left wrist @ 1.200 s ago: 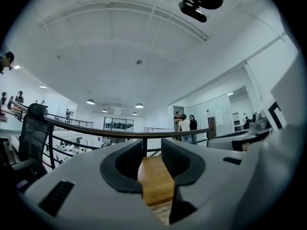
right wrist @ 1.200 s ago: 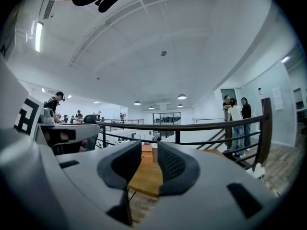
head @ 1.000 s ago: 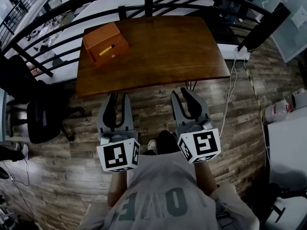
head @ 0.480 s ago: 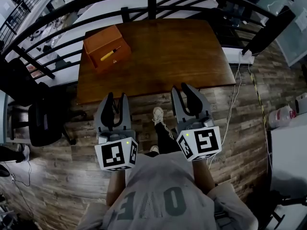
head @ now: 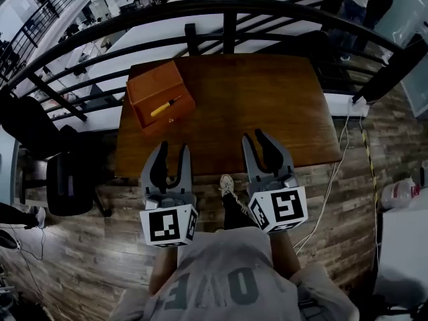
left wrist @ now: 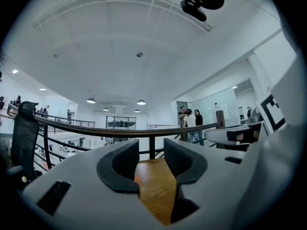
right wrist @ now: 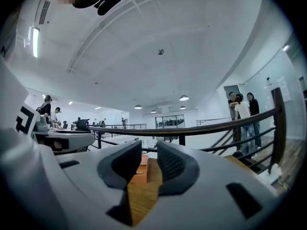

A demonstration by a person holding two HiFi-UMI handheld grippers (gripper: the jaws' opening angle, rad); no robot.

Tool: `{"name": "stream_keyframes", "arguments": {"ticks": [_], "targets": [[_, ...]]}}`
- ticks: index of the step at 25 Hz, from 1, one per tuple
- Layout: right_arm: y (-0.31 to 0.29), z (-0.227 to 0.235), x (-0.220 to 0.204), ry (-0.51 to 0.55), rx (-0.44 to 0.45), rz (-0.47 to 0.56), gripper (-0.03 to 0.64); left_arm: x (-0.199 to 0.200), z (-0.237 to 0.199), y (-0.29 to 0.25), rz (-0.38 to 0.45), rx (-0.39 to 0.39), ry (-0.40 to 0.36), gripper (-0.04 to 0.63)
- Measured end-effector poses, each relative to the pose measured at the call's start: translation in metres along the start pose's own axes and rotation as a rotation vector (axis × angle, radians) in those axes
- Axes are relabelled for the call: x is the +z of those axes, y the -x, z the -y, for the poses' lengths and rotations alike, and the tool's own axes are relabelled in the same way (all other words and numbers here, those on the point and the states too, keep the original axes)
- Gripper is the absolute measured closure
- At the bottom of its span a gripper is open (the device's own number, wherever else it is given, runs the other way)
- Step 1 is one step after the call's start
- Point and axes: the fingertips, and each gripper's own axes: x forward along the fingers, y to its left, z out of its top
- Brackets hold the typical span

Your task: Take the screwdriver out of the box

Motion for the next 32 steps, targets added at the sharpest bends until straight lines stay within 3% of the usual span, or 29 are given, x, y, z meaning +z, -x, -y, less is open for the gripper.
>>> {"name": "stream_keyframes", "arguments": {"ticks": [11,16,24,32], "targets": [[-0.147,0.049,0.006,0.053,0.142,-0.056,0.515,0.006,-0.045,-0.143,0.020,0.095,0.035,0.423],[-0.197,0.057,-0.006,0.042,0.225,-0.120,0.485,0.000,-0.060,-0.189,-0.023,0.129,0.042,0.423],[-0.228,0.052,-0.020,0.024,0.277,-0.171,0.480,-0.005,-0.068,-0.212,-0.043,0.132,0.030,0.423],[-0.246,0.044,-0.016,0.025,0.267,-0.164,0.480,-0.009,-0.080,-0.227,-0.058,0.100,0.023,0.423]]}}
